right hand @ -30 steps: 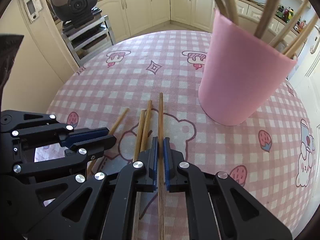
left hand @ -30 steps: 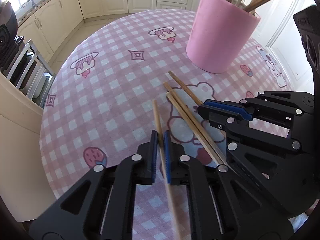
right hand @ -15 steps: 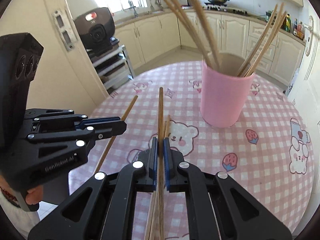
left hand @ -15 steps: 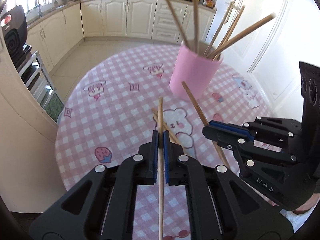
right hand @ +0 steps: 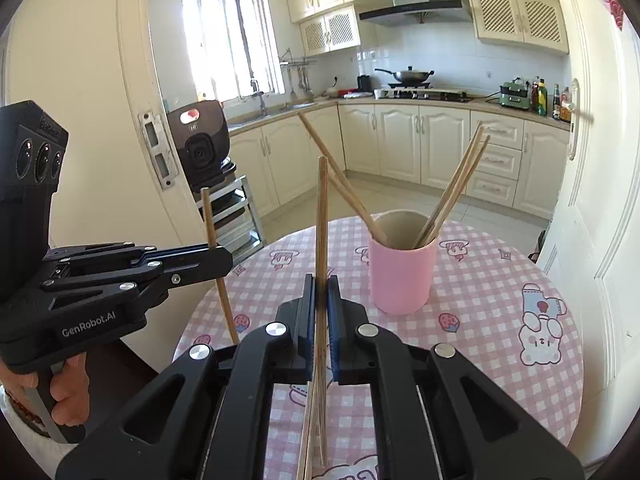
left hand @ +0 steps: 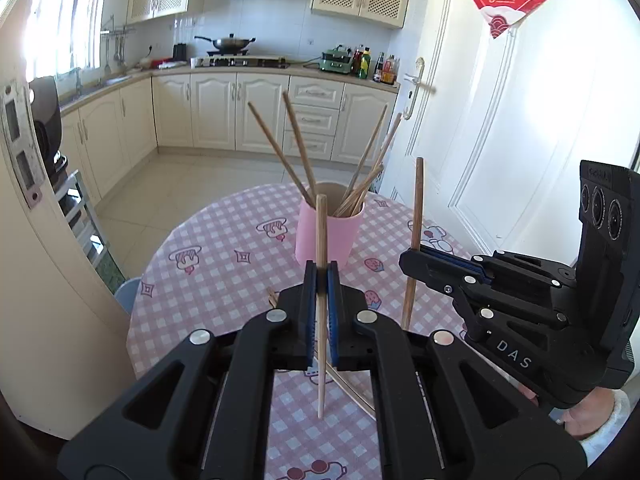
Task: Organize utensils
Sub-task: 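Lift the left tool's chopstick upright over the pink cup while the right tool carries its chopstick there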
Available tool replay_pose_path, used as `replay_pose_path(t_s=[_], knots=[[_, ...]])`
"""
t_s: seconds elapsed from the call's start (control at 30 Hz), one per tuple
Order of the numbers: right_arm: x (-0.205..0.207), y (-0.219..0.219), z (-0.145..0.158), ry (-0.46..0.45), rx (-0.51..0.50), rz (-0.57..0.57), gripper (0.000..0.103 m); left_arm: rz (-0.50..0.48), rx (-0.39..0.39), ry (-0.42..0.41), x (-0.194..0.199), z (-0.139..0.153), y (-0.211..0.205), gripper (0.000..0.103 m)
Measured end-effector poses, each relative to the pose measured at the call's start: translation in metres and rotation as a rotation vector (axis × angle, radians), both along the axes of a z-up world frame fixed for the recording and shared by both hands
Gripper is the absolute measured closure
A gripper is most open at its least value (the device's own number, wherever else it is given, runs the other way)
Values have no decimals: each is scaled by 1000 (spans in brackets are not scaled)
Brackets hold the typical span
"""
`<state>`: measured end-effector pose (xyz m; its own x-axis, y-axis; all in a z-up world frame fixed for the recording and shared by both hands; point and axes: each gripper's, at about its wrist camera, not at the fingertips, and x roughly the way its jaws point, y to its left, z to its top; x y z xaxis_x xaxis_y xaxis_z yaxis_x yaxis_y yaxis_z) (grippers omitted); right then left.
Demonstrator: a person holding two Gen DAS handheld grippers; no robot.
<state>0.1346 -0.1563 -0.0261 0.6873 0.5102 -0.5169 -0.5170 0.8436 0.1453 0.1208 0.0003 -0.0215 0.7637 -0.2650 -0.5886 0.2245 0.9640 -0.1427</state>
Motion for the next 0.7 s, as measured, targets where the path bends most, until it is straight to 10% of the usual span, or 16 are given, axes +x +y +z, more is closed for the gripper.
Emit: replay_pose_path(t_s=[0.7], knots=[[4, -34, 25, -151, 34, -122, 99, 20, -29, -147, 4, 40, -6, 98]])
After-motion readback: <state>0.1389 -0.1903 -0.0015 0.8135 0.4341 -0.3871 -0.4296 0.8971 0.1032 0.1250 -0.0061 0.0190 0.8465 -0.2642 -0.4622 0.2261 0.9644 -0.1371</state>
